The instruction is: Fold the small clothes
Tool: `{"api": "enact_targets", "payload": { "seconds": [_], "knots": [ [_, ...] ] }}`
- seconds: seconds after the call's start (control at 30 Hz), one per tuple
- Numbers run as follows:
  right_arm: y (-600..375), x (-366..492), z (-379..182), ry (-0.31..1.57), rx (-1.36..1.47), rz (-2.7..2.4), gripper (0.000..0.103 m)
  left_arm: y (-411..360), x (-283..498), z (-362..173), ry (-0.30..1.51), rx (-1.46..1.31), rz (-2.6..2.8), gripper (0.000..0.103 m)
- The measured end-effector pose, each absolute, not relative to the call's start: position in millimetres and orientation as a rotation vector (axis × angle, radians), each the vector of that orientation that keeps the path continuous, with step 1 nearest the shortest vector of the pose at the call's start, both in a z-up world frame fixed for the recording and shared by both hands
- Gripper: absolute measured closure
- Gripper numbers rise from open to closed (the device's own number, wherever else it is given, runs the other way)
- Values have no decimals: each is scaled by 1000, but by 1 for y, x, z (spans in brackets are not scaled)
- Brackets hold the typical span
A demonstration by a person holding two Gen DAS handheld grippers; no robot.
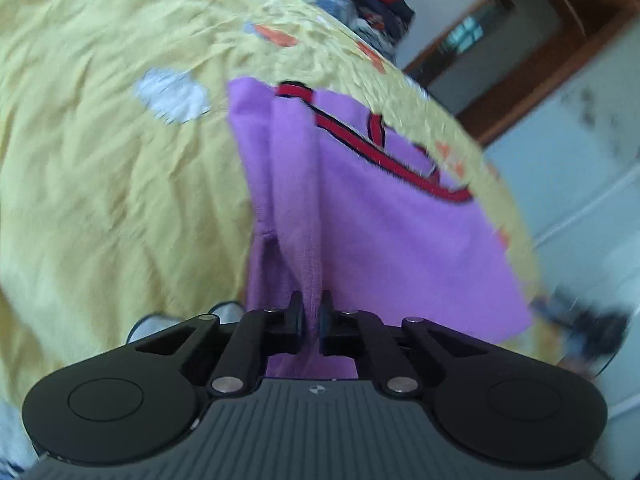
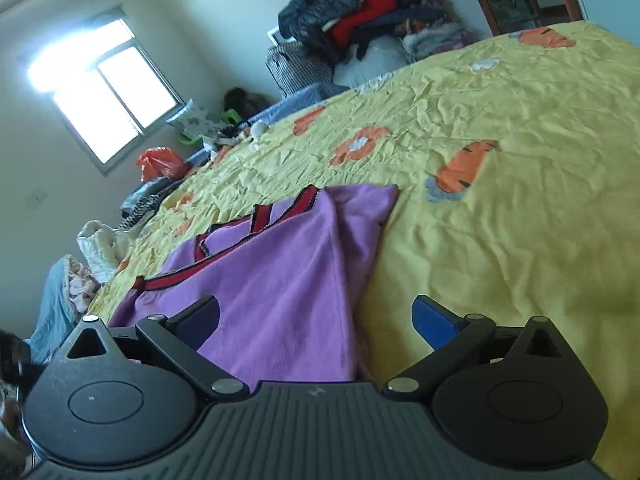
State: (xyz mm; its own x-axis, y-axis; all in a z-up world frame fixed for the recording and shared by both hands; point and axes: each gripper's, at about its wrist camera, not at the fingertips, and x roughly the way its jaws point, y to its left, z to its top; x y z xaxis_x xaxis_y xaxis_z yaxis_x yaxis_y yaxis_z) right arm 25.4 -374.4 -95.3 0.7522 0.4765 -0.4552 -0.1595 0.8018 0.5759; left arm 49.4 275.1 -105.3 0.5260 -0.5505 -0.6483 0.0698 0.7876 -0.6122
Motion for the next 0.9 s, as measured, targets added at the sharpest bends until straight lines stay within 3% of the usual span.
{"api": "enact_targets", "payload": {
  "seconds": [0.13, 0.23, 0.3, 0.33, 0.37, 0.4, 0.43, 0.47, 0.7, 0.9],
  "knots": [
    [-380, 22, -104, 658, 545, 411, 0, 316, 42, -129, 944, -830, -403, 101],
    [-375, 24, -111, 661, 516, 422, 0, 323, 29, -136, 920, -878, -384, 95],
    [-368, 31, -117, 675, 509, 453, 2, 312, 23, -136, 932, -856, -424, 56],
    [-362, 34, -119, 690, 494, 469, 7, 306, 20, -134, 925, -840, -430, 54],
    [-355, 36, -121, 708, 468, 469, 30, 301, 21, -133, 923, -821, -446, 55],
    [-350, 40, -122, 733, 447, 461, 71, 296, 20, -133, 932, -801, -464, 72],
    [-346, 44, -124, 756, 428, 456, 87, 291, 21, -133, 948, -781, -472, 87],
    [-344, 45, -124, 760, 411, 461, 94, 289, 22, -133, 962, -771, -482, 101],
    [-367, 35, -88, 669, 490, 500, 98, 316, 14, -124, 945, -831, -498, 101],
    [-370, 22, -91, 710, 362, 394, 99, 333, 2, -133, 984, -814, -392, 103]
  ]
}}
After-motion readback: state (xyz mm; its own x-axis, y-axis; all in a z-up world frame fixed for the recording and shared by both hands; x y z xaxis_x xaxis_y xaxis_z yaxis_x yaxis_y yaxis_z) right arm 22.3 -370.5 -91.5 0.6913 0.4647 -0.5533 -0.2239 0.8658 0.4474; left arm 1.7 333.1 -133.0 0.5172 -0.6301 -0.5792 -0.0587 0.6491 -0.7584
